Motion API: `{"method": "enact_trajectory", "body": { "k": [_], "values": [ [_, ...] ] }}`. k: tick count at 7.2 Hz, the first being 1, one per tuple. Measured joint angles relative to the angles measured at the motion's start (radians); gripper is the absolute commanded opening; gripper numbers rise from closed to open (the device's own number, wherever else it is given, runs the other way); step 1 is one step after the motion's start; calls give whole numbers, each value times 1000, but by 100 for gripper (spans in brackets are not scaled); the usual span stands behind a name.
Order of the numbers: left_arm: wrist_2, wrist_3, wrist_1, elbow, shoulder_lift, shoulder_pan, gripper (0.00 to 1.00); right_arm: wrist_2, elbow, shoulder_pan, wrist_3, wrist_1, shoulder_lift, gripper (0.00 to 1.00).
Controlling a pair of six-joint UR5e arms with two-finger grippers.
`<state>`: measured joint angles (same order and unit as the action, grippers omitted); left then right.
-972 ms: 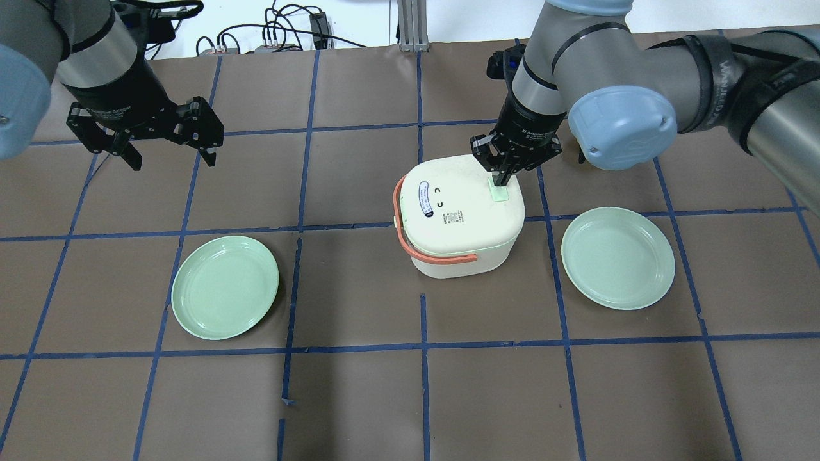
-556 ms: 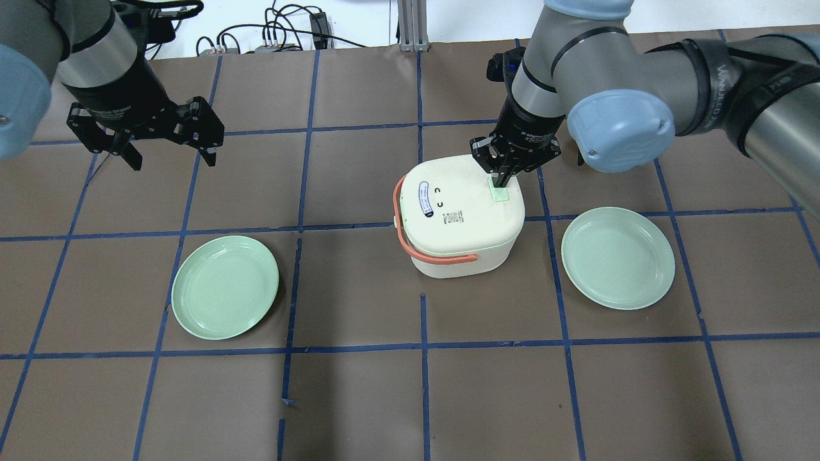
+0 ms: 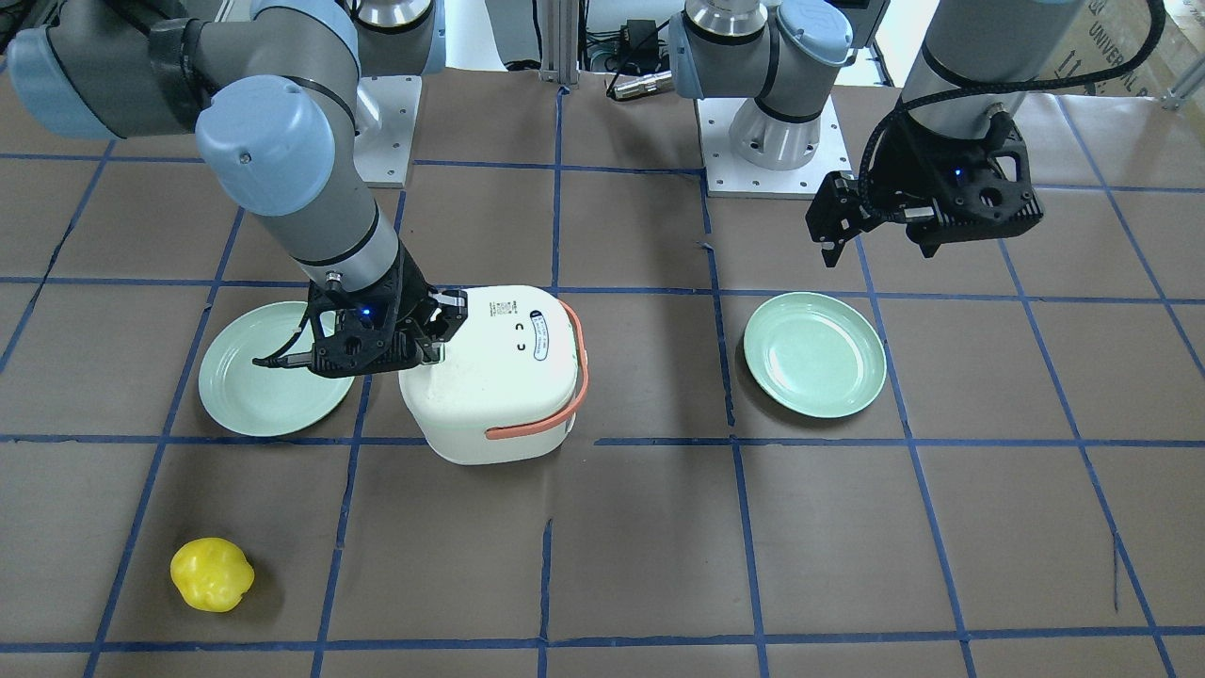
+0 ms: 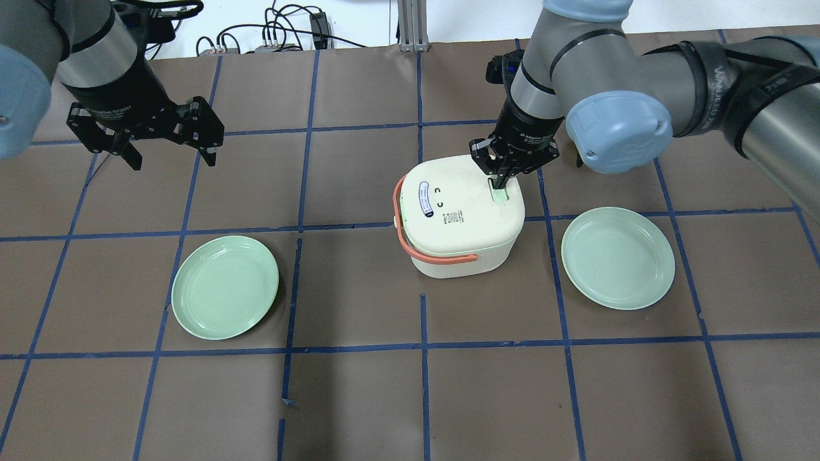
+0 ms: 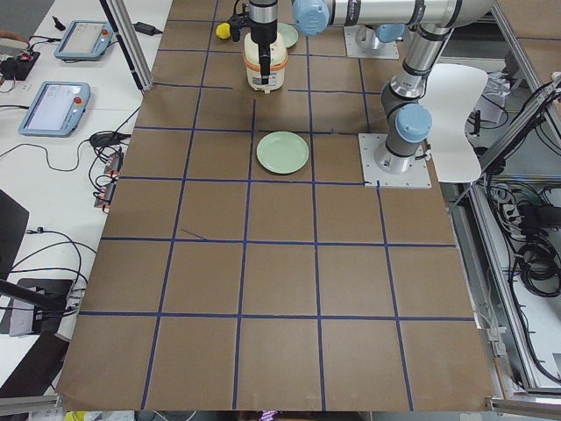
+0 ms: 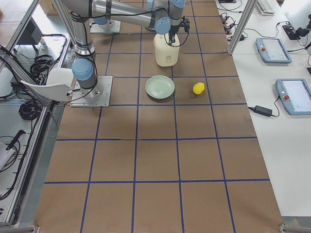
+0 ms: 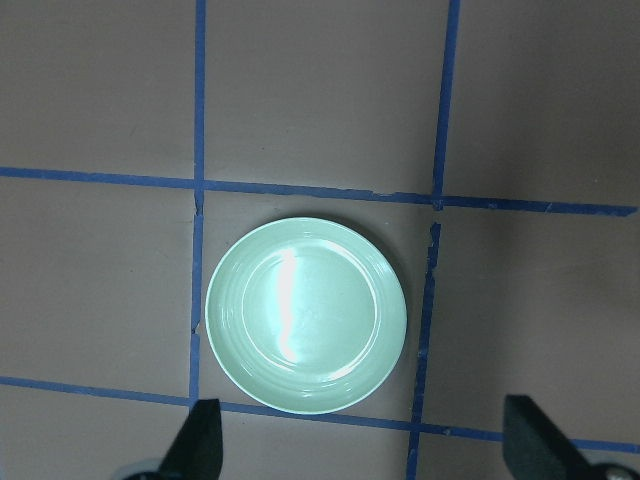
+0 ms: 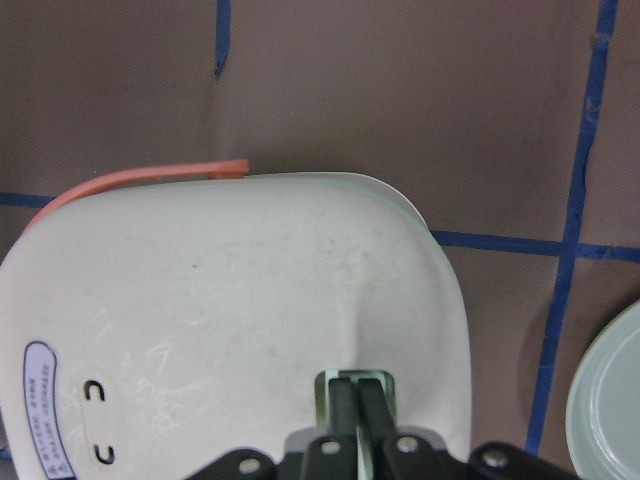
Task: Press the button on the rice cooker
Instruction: 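Lower the right gripper and press the green lid button down, then raise the right gripper away as the cooker lid pops open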
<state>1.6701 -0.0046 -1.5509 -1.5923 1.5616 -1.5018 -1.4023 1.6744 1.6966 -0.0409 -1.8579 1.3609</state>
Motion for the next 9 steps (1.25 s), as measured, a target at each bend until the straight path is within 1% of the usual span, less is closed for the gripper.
{"method": "enact_trajectory", "body": {
  "k": [1, 2, 3, 4, 5, 6, 7, 8, 9],
  "values": [
    [0, 0, 0, 0, 0, 0, 100, 0, 1, 0, -1, -4, 0, 17],
    [0, 0, 0, 0, 0, 0, 100, -5, -2, 0, -5, -7, 1, 21],
    [0, 0, 0, 0, 0, 0, 100, -12, -9, 0, -11, -6, 6, 32],
    [0, 0, 0, 0, 0, 0, 100, -18, -15, 0, -18, 1, 15, 58],
    [0, 0, 0, 0, 0, 0, 100, -21, -19, 0, -41, 3, 33, 91],
    [-1, 0, -1, 0, 0, 0, 100, -23, -31, 0, -83, 15, 60, 99],
    [-1, 0, 0, 0, 0, 0, 100, -37, -70, -1, -113, 67, 85, 100],
    [-1, 0, 0, 0, 0, 0, 100, -66, -136, -5, -116, 151, 98, 100],
    [0, 0, 0, 0, 0, 0, 100, -102, -203, -12, -79, 229, 103, 100]
  ]
}}
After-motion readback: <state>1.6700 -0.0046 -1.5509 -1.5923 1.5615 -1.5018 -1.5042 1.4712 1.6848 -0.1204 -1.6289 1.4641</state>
